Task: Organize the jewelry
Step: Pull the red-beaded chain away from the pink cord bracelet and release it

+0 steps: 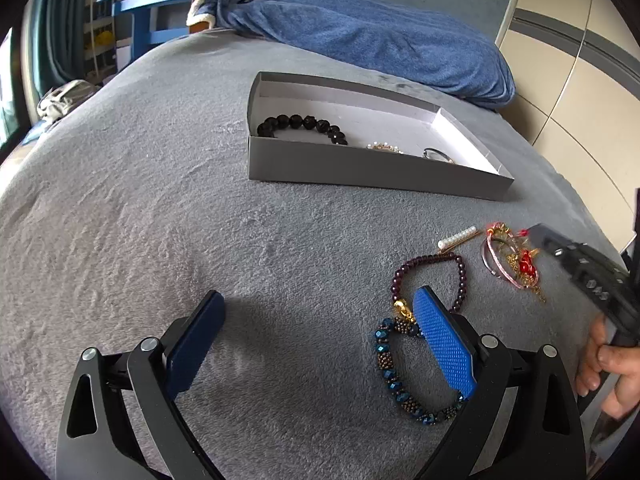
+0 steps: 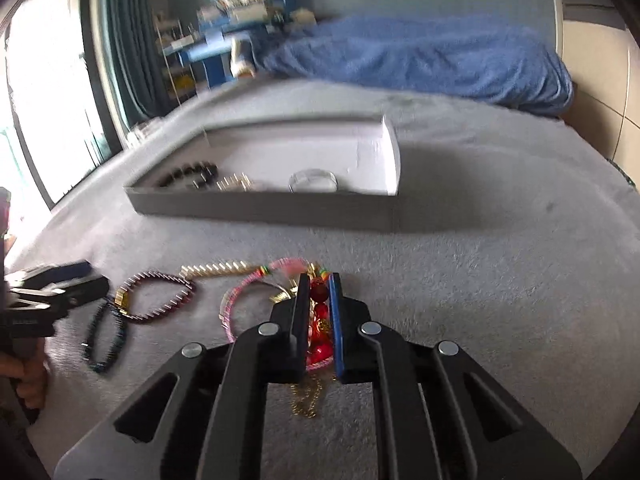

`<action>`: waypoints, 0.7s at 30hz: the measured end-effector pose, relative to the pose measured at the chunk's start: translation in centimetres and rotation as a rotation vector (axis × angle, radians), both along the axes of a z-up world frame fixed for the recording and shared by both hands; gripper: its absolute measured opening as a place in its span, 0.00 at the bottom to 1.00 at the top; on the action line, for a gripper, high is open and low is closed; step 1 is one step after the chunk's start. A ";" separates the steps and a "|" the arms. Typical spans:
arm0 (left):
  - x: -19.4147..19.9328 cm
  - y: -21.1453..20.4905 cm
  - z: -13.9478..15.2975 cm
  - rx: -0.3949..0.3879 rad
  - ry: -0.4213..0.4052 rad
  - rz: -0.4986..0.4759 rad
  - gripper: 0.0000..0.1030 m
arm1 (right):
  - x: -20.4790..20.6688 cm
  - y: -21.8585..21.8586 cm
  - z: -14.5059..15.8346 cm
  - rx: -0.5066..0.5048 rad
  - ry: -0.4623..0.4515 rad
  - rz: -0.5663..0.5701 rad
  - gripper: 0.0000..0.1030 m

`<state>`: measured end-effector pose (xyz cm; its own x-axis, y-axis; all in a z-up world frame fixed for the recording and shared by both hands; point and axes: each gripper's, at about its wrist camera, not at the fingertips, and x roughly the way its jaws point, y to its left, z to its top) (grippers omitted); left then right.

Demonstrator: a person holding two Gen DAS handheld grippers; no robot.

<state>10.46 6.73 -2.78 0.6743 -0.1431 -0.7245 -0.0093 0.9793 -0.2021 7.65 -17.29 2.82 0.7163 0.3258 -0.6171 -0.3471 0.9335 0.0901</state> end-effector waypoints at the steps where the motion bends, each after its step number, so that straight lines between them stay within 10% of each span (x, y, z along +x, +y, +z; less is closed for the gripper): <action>1: 0.0 0.0 0.0 0.001 0.000 0.000 0.92 | -0.5 -0.4 0.4 0.021 -0.028 -0.007 0.09; 21: -0.1 -0.6 0.1 0.029 -0.007 -0.004 0.92 | -4.2 -9.9 3.3 0.199 -0.136 -0.287 0.09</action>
